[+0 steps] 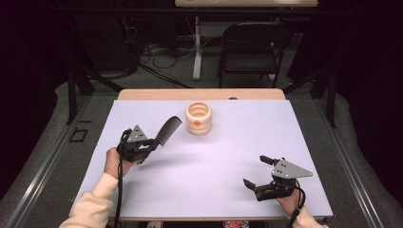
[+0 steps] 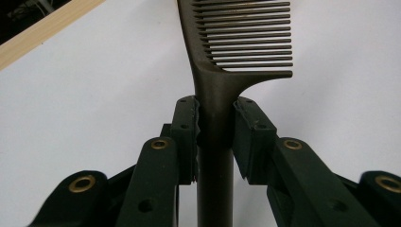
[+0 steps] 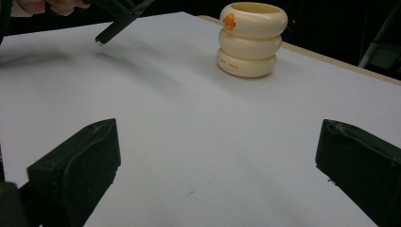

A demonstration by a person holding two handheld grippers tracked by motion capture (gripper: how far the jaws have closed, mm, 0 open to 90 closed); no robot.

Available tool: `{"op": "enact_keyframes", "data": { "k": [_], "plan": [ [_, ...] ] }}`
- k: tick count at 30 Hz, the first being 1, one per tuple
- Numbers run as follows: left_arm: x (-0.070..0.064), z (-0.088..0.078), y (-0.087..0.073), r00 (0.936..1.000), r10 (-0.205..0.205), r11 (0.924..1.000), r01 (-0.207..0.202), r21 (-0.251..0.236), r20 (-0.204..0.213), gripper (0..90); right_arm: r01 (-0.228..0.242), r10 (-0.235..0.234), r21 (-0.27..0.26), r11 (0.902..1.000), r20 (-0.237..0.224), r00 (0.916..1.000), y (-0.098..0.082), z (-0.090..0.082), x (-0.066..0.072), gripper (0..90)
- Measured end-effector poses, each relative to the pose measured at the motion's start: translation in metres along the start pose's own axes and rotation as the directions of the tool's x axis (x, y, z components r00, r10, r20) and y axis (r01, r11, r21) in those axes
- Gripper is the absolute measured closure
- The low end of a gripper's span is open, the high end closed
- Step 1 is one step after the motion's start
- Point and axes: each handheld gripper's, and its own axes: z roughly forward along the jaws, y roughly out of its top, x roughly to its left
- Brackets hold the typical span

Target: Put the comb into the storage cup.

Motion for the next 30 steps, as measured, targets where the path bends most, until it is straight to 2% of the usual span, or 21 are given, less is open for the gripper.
{"op": "enact_keyframes", "data": {
  "k": [16,24,30],
  "plan": [
    [0.0015,-0.0011,0.0004,0.9993,-0.025,0.9987,0.024,-0.044,-0.027,71.6,0.000,0.000,0.010,1.0000,0.001,1.0000,-0.0003,0.0012,-0.0002,0.1],
    [0.0021,-0.0023,0.0024,0.9974,-0.051,0.9947,0.046,-0.092,-0.050,71.6,-0.002,0.002,0.013,0.9999,0.004,1.0000,-0.0004,0.0013,-0.0005,0.1],
    [0.0037,-0.0013,0.0024,0.9962,-0.063,0.9929,0.057,-0.105,-0.059,71.7,-0.005,0.005,0.015,0.9999,0.005,1.0000,-0.0005,0.0016,-0.0004,0.1]
  ]
}}
